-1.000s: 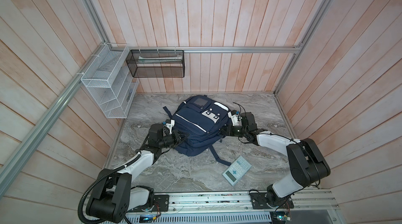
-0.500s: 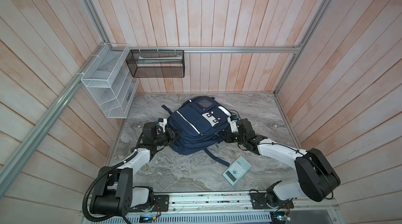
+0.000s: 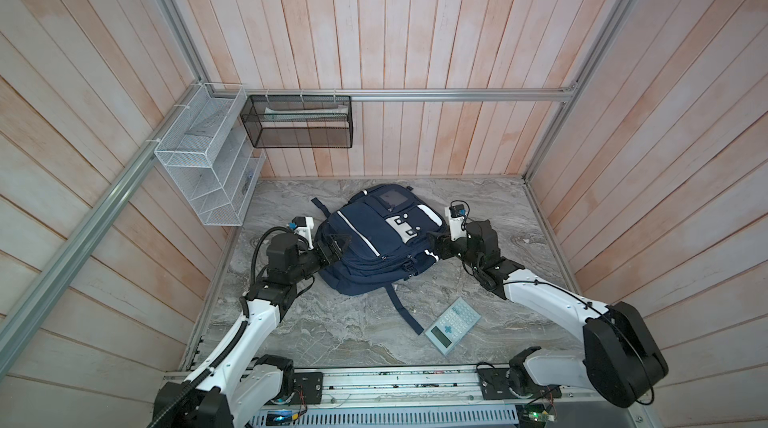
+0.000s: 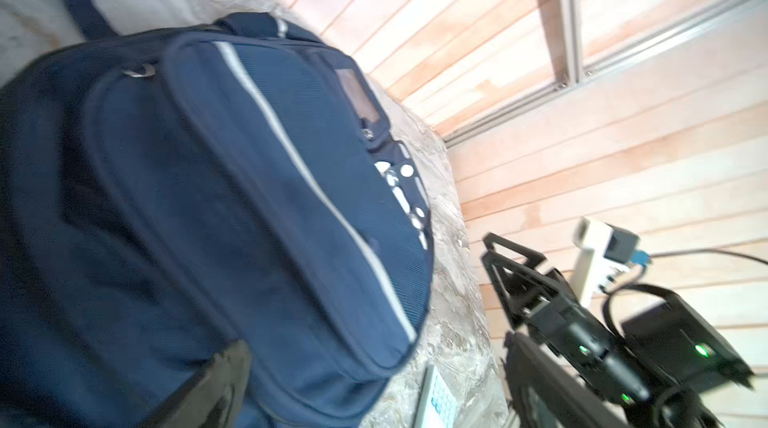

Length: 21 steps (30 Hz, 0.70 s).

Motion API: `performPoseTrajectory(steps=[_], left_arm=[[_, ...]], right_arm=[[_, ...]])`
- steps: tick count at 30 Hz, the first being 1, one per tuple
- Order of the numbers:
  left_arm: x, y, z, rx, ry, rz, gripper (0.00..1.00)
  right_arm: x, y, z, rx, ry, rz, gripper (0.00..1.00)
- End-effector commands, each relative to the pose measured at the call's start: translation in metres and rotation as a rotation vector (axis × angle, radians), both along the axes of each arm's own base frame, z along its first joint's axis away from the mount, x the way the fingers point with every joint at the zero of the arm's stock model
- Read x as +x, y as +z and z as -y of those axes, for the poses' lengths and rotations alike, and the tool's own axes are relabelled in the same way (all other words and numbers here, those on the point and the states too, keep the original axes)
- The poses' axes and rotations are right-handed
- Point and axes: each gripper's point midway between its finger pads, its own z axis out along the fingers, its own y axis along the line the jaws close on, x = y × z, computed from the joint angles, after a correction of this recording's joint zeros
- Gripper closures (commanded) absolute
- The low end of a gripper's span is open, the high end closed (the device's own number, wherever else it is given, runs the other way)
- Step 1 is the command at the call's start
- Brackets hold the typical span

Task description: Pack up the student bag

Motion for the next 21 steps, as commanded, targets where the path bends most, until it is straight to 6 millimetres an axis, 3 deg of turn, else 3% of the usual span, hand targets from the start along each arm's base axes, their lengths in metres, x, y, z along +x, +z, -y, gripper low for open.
performPoseTrajectory(steps=[1,4,10,12,15,17,21], left_arm=[[-0.004,-0.010,0.012,0.038,0.022,-0.025,0.09],[-0.008,-0.022,0.031,0.040,-0.016,-0.048,0.14],[-0.007,-0.038,0.046,0.029,-0.037,-0.076,0.19],[-0.005,-0.041,0.045,0.039,-0.032,-0.078,0.22],[0.002,-0.052,0.037,0.089,0.007,-0.085,0.26],[0.011,-0.058,0.025,0.109,0.034,-0.095,0.34],[0.021,-0.055,0.015,0.097,0.042,-0.084,0.43]], right_arm=[[-0.003,0.018,-0.051,-0.080,0.349,0.181,0.35],[-0.008,0.011,-0.081,-0.080,0.521,0.143,0.37],[-0.027,-0.033,-0.122,-0.370,0.692,0.226,0.40],[-0.033,-0.046,-0.123,-0.441,0.725,0.238,0.40],[-0.032,-0.047,-0.115,-0.472,0.704,0.242,0.40],[-0.037,-0.047,-0.111,-0.489,0.719,0.261,0.39],[-0.037,-0.049,-0.100,-0.557,0.698,0.279,0.39]])
